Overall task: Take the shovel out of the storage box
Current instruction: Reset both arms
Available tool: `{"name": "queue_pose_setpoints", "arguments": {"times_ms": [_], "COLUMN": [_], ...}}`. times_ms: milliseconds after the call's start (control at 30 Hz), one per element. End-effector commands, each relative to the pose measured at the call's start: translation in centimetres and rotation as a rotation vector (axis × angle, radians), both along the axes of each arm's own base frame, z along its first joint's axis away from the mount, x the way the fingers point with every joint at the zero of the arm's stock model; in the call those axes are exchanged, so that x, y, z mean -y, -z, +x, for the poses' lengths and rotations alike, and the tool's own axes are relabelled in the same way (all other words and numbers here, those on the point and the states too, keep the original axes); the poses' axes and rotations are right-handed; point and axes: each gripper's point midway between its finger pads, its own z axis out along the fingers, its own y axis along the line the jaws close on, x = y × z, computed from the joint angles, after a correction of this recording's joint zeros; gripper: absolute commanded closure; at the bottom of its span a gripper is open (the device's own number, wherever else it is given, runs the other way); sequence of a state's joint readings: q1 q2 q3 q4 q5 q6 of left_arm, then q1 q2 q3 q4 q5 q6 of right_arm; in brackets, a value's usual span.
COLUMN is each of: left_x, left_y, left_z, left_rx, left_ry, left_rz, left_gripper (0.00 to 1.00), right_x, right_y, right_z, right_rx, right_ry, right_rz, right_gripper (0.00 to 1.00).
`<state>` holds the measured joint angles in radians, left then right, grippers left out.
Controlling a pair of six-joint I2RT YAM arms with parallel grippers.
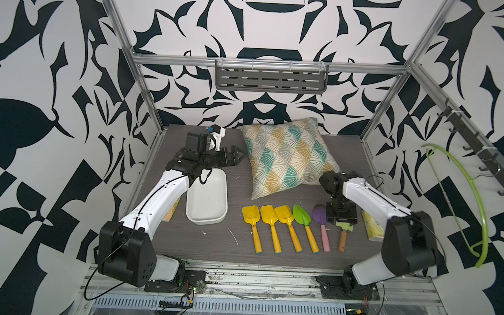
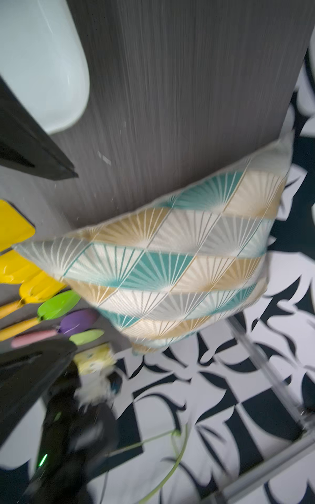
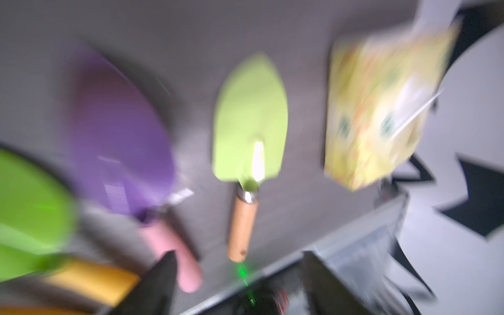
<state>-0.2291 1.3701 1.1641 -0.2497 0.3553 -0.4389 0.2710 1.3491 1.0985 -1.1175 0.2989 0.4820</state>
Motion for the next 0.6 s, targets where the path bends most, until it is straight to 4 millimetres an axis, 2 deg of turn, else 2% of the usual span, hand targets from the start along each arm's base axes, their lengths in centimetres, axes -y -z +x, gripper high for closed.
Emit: {"name": "queue_pose_setpoints", "arguments": {"times_ms": [0,67,133,200,267,367,500,567], "left_x": [-6.9,-9.1,-9.3,-10.3,-11.4,-13.0,-14.5,-15.4], "left_y": [-0.2,1.0,2.4,4.3,6.3,8.6,12.3,13.0], "left_z": [2.5,3.6,4.1,4.7,5.1,5.0,4.3,4.1], "left_rx": [0.117,0.132,0.152,0.145,0.187,0.261,0.216,0.247], "left_ry": [-0.293,-0.363,-0.291,-0.299,-0.322,-0.375,-0.406,-0.450], "left_rz": [0.218,0.337,0.458,0.548,0.611,0.701,0.754,0.720], "left_gripper": [0.01,0.01,0.01,0.01,0.01,0.01,0.01,0.01], "right_x": [-0.6,-1.6,-2.8,-3.6,-3.9,-3.3,-2.6,-2.1], "right_y": [-7.8,-10.3,-10.6,-9.6,-7.2,-4.6,-2.7,-1.6], "right_z": [5.0,7.5,9.4,11.0,12.6,14.6,15.8,16.1], "right_rx": [0.405,0.553,0.637,0.682,0.694,0.737,0.849,0.865], "right_ry": [-0.063,-0.156,-0.280,-0.362,-0.389,-0.348,-0.407,-0.437], "right_rz": [0.038,0.043,0.039,0.024,0.022,0.092,0.037,-0.019], "right_gripper": [0.00,0.00,0.00,0.00,0.00,0.00,0.00,0.00]}}
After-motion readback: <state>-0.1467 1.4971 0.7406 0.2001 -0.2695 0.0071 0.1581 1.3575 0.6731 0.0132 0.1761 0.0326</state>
